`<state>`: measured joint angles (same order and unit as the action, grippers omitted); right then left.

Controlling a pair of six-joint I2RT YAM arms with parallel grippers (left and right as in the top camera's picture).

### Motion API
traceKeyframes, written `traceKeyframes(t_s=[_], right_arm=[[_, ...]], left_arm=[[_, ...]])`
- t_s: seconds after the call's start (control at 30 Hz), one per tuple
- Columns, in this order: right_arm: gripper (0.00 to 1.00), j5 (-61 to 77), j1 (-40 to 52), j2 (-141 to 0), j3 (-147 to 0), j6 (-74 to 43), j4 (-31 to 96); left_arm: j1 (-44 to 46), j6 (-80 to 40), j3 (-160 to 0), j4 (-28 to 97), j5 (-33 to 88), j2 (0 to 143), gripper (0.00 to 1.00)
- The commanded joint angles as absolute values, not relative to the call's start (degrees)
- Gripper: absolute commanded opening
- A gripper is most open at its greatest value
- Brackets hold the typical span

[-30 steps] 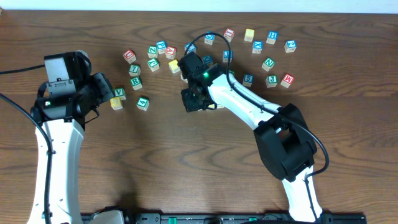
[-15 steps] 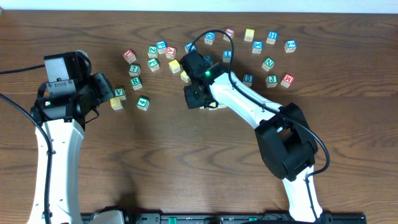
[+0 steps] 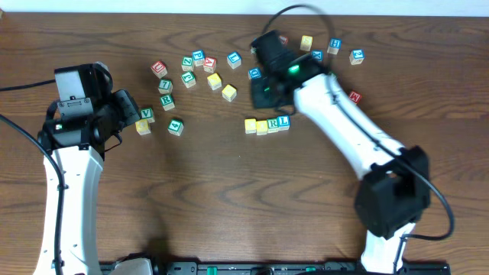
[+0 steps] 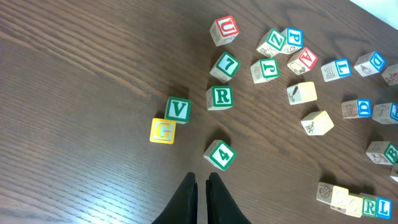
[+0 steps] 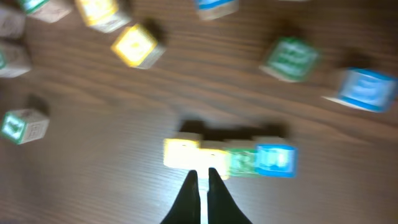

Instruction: Spell out CORL

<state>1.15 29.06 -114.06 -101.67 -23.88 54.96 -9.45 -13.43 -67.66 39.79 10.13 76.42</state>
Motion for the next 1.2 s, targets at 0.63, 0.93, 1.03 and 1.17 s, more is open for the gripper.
traceKeyframes(t_s=[0.63,0.93,1.03,1.17], right_arm=[[0.01,0.6,20.82,-117.49,-87.5,-20.08,50.7],[0.01,3.42,21.39,-117.49,-84.23,-19.2,45.95],[0.01,3.42,21.58,-117.49,-83.02,-19.22,45.25],[0.01,4.27,21.61,-117.49,-82.67,-19.2,44.45]], left_arm=[[9.85,-17.93,-68.05,33.89,11.35,94.28,0.08],[13.02,-18.37,-68.05,30.44,11.33,94.56,0.08],[12.99,-18.55,-68.05,30.44,11.29,94.56,0.07],[12.99,-18.52,-68.05,30.3,11.29,94.56,0.07]])
